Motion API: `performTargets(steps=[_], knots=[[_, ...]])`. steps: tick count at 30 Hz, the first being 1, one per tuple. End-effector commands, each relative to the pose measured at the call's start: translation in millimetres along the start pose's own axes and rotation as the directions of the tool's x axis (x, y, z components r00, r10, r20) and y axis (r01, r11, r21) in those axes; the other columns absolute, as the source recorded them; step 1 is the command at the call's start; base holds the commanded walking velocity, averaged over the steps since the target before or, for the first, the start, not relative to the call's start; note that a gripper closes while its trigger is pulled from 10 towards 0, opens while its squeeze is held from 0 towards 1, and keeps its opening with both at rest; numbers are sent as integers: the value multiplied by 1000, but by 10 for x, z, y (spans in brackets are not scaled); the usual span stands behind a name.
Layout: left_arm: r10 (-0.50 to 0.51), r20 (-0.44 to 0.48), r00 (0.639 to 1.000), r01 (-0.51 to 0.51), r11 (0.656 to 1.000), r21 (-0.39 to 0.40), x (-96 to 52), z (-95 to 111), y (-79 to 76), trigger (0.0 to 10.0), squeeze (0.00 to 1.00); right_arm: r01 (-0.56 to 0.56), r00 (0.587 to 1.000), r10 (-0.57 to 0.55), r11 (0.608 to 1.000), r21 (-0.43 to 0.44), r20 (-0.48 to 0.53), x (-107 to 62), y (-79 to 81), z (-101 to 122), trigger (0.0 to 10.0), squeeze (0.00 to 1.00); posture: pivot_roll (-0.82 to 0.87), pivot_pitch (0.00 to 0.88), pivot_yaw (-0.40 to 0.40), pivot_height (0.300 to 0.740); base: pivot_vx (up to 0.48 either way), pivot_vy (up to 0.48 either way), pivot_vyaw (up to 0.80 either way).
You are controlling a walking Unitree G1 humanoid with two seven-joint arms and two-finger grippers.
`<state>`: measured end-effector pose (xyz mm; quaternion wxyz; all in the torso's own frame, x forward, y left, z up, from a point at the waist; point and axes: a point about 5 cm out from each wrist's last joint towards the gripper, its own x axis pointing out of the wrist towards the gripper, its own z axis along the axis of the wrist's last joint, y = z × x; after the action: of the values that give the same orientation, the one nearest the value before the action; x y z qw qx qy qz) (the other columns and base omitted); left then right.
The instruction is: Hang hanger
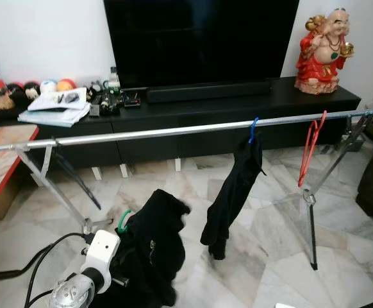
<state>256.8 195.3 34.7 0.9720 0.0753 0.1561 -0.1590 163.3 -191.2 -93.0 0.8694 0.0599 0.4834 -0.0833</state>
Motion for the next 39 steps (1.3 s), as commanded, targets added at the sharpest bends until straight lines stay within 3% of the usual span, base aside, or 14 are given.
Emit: performTargets(steps=[1,26,33,39], knots=[[-9,28,1000,9,1000,10,37,81,-26,10000,0,21,1000,-21,1000,-2,-18,-10,-84,-38,10000,0,87,0,44,740,345,0,0],[-42,39,998,41,999,20,96,146,-45,10000,0,23,999,-23,1000,3,-32,-17,-147,-51,10000,0,88,0,38,740,346,0,0],[-165,33,986,163,985,53,155,207,-152,10000,0,23,999,-23,1000,1,-36,-18,-161,-55,10000,0,90,0,36,740,93,0,0],[-195,39,980,191,978,77,231,289,-170,10000,0,22,999,-22,1000,1,-35,-16,-160,-47,10000,0,91,0,34,740,0,0,0]])
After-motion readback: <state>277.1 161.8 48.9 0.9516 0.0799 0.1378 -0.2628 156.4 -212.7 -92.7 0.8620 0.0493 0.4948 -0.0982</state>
